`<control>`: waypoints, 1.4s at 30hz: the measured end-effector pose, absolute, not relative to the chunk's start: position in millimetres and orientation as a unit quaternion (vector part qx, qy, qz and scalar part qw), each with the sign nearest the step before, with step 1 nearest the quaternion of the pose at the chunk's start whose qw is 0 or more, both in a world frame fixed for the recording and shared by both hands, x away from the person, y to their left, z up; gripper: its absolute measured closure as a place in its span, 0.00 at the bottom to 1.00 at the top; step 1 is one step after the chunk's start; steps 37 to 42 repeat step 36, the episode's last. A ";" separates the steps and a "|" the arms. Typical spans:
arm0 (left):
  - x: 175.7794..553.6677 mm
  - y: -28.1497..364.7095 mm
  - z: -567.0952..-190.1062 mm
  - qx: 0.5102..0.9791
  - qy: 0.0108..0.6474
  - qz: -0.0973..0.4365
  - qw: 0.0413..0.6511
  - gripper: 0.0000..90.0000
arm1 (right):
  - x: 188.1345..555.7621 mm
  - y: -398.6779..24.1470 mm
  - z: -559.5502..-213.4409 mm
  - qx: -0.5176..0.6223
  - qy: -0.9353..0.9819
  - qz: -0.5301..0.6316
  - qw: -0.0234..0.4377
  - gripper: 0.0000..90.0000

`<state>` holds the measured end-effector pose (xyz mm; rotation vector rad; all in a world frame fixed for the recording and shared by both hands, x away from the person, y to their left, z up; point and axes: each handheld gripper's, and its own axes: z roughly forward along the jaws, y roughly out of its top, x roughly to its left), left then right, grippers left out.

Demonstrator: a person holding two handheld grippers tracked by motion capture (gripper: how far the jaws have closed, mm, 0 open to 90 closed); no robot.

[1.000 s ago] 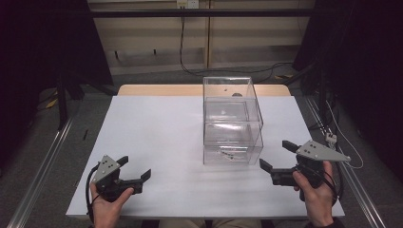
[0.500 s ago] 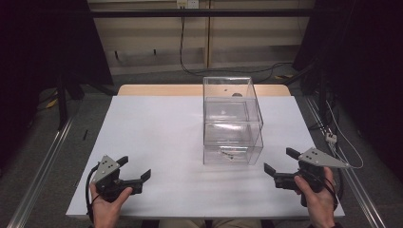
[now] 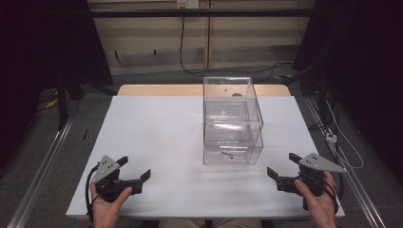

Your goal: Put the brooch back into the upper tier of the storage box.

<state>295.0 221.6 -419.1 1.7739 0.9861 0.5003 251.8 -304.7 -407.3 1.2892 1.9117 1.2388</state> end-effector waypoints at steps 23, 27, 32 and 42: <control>294.1 221.1 -419.0 0.737 0.405 0.208 0.500 0.04 | 252.1 -308.6 -438.6 0.498 0.700 0.429 0.278 0.06; 294.6 222.0 -418.9 0.737 0.406 0.207 0.500 0.04 | 252.8 -309.1 -440.3 0.505 0.700 0.418 0.283 0.06; 295.7 223.7 -419.2 0.738 0.406 0.206 0.498 0.04 | 253.8 -309.2 -441.6 0.506 0.705 0.411 0.279 0.06; 297.5 227.7 -419.0 0.734 0.412 0.210 0.498 0.04 | 255.1 -309.0 -442.0 0.504 0.707 0.409 0.280 0.06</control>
